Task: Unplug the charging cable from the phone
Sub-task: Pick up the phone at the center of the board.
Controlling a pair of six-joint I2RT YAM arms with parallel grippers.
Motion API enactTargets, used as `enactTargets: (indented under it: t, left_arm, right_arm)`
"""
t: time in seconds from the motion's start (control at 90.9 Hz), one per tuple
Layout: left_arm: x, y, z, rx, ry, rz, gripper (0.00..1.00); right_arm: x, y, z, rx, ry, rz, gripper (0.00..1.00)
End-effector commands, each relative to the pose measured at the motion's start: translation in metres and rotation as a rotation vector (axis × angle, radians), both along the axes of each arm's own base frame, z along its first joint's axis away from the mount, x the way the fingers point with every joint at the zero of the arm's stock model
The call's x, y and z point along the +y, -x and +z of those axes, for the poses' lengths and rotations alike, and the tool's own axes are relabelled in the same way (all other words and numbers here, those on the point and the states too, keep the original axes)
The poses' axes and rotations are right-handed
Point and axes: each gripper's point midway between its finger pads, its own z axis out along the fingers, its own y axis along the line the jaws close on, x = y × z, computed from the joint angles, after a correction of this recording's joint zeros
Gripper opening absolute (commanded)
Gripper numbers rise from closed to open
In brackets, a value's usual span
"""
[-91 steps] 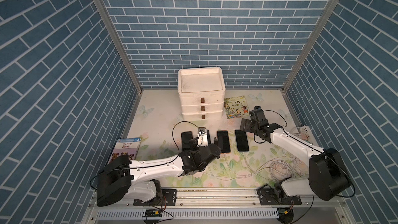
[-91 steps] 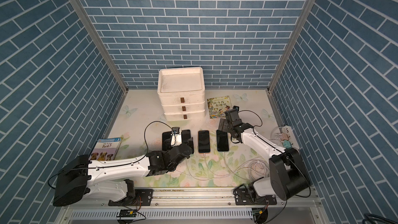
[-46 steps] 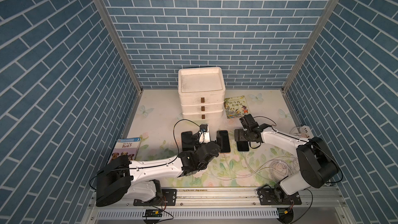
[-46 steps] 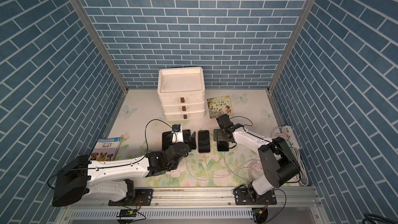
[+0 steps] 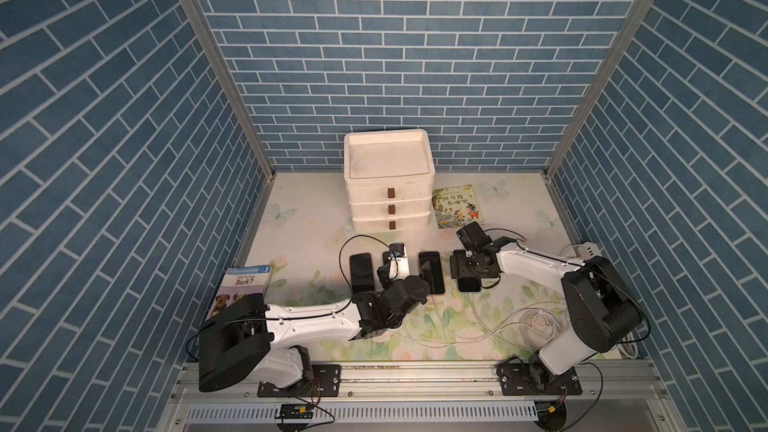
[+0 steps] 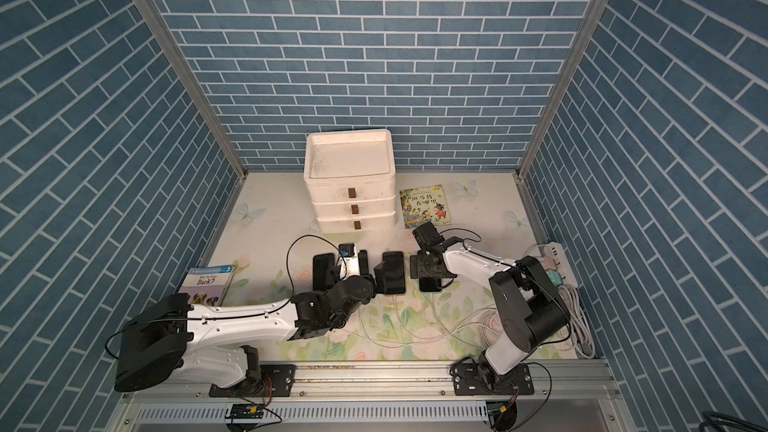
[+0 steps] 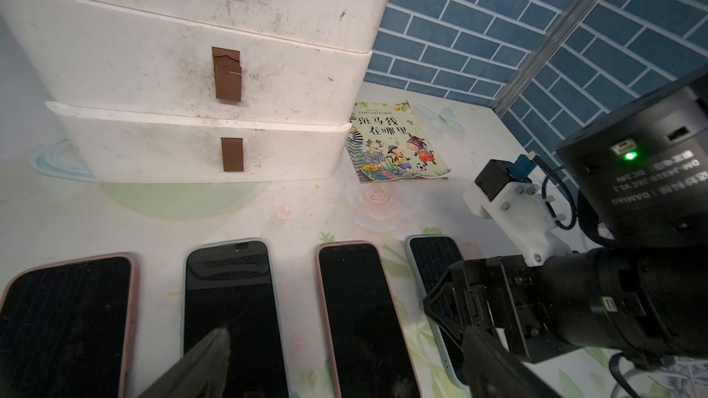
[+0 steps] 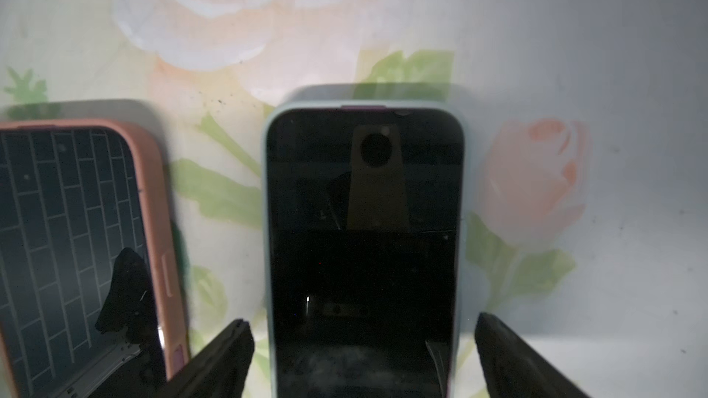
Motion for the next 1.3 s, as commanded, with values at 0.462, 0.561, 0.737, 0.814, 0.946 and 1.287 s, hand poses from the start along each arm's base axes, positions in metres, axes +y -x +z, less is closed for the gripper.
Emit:
enactTargets:
  t: [0.462,0.561,0.737,0.814,0.946,1.287]
  left_arm:
    - [-0.031,0.023,-0.041,0.078,0.069,-0.099,0.99]
    - [-0.038,0.027,-0.047,0.079,0.076,-0.12,0.98]
    - [-0.056,0.036,-0.05,0.067,0.108,-0.184,0.85]
    - [-0.064,0.039,-0.05,0.051,0.127,-0.211,0.8]
    - [-0.079,0.044,-0.056,0.037,0.157,-0.261,0.77]
    - [-0.121,0.073,-0.087,0.047,0.146,-0.425,0.72]
  right_arm:
    - [-0.001,0.014,-0.021,0.081,0.019,0.013,0.85]
    - [-0.003,0.016,-0.024,0.081,0.022,0.012,0.8]
    - [-0.006,0.015,-0.02,0.037,0.014,0.004,0.6]
    - [-0.005,0.012,-0.015,0.007,-0.001,0.005,0.5]
    - [-0.002,0.006,-0.001,-0.055,-0.032,0.013,0.34]
    - [0.003,-0.004,0.05,-0.226,-0.142,-0.005,0.25]
